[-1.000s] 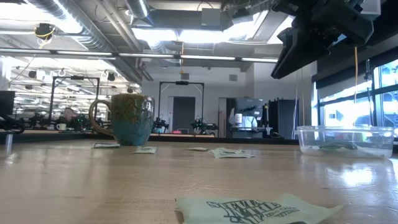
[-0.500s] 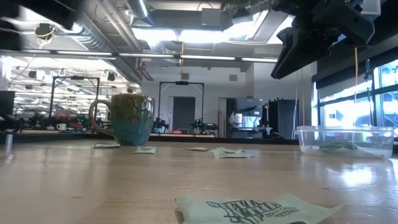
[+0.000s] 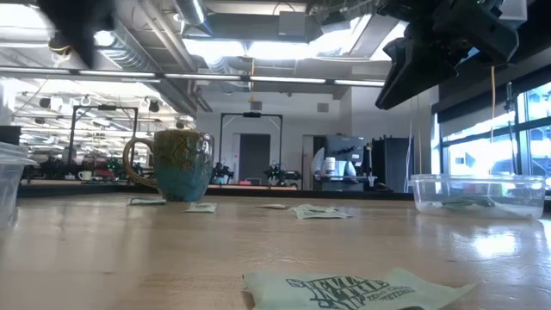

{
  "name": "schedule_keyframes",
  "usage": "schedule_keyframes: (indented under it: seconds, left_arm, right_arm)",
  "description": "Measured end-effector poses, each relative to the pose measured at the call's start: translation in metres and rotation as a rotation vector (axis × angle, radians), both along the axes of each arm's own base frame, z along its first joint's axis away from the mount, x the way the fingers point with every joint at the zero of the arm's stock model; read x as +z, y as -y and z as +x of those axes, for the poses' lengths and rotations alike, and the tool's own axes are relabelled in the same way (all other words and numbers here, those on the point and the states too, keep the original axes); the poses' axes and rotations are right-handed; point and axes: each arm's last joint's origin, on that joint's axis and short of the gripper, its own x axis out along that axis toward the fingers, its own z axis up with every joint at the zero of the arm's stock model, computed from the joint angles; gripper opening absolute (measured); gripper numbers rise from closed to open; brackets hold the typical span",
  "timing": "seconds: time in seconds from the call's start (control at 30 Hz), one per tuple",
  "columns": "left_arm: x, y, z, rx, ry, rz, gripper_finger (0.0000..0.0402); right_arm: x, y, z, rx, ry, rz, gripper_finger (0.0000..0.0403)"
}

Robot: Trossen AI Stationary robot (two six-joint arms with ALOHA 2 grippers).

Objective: Pick and place Stevia / Truvia into bins
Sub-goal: Put the stevia packet into the bottom transparent container

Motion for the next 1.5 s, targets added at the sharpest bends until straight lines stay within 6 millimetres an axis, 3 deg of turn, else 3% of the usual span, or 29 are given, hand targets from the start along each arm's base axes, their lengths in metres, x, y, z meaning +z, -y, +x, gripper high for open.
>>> schedule_keyframes:
  seconds: [0.23, 0.4, 0.5, 0.67, 0.97, 1.23, 1.5]
  left_arm:
    - [0.015, -0.060, 0.020, 0.054, 0.030, 0.068, 0.0086]
    - [0.003, -0.105, 0.041, 0.016, -0.040, 0.122, 0.0086]
    - [-0.011, -0.120, 0.055, -0.044, -0.075, 0.112, 0.0086]
    - [-0.041, -0.132, 0.076, -0.099, -0.115, 0.114, 0.0086]
    - [-0.086, -0.144, 0.087, -0.008, -0.259, 0.104, 0.0086]
    - [-0.105, -0.144, 0.090, 0.018, -0.310, 0.071, 0.0086]
    - [-0.107, -0.143, 0.091, 0.009, -0.319, 0.061, 0.0086]
  right_arm:
    - [0.000, 0.000, 0.000, 0.000, 0.005, 0.002, 0.0082]
    - [0.000, 0.000, 0.000, -0.002, 0.006, 0.003, 0.0082]
    - [0.000, 0.000, 0.000, -0.003, 0.006, 0.004, 0.0082]
    - [0.000, 0.000, 0.000, -0.003, 0.006, 0.004, 0.0082]
    - [0.000, 0.000, 0.000, -0.004, 0.002, 0.003, 0.0082]
    - [0.000, 0.000, 0.000, -0.004, 0.000, 0.003, 0.0082]
    - [0.000, 0.000, 0.000, -0.004, 0.000, 0.003, 0.0082]
